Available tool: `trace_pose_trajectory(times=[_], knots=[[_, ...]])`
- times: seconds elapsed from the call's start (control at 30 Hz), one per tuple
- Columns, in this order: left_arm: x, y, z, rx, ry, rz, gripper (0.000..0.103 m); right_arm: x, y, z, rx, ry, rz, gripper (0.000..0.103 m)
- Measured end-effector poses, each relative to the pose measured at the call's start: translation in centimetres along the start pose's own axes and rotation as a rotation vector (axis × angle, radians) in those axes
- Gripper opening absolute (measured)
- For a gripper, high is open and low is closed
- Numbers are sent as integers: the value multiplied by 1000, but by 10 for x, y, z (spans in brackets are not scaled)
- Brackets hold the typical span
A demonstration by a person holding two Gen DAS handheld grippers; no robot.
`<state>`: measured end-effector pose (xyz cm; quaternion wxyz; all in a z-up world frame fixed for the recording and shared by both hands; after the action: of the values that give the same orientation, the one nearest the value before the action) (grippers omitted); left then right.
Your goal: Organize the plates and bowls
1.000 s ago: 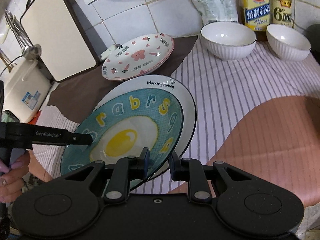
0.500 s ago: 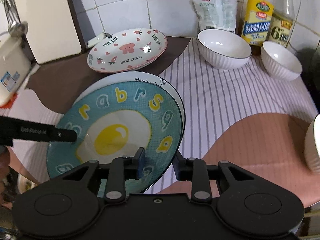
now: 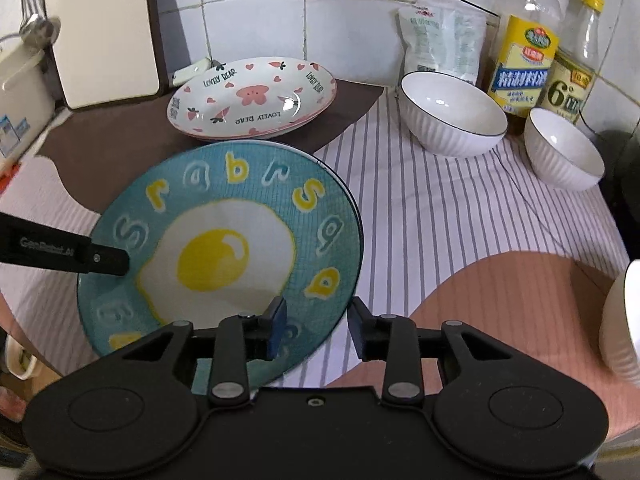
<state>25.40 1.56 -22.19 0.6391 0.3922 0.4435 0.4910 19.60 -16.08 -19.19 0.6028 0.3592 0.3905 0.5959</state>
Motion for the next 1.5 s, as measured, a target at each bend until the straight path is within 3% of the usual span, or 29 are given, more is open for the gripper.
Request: trace_pose_trajectory(times=[0.17,0.37,0.5,0.67,0.93,1.1,1.33,1.5], knots=[[2,1,0,3,20,-22,23,-4,2,0,-17,-1,25,40],[9,26,11,-41,9,-60,22,-11,31,8,-103,1,84,40],[13,54,26,-117,-22,-83,24,-12,56,21,-194,-8,179,40],[26,77,42,-220,-28,-82,32,-7,75,41,-318,23,277,50],[37,82,74,-366,-69,-125,41,-6,49,83,-395,-12,324,53],[35,54,103,-397,-52,-148,41,-19,11,106,-384,-123,329,54],[37,1,132,-353,-80,-99,41,-33,-41,131,-298,-242,331,54],[52,-31,157,-307,-41,-93,41,-41,-77,147,-197,-327,294,54]])
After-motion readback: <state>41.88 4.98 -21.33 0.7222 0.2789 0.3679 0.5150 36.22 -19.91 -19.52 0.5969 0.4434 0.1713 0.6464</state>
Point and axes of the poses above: each gripper's, at about its wrist camera, not at the fingertips, and y roughly against the way its jaws point, x to its left, z to its top, the point moved 6 cm from there along -y, roughly the way its jaws point, and after that the axes turned 7 degrees about x, right-handed, at the moved point
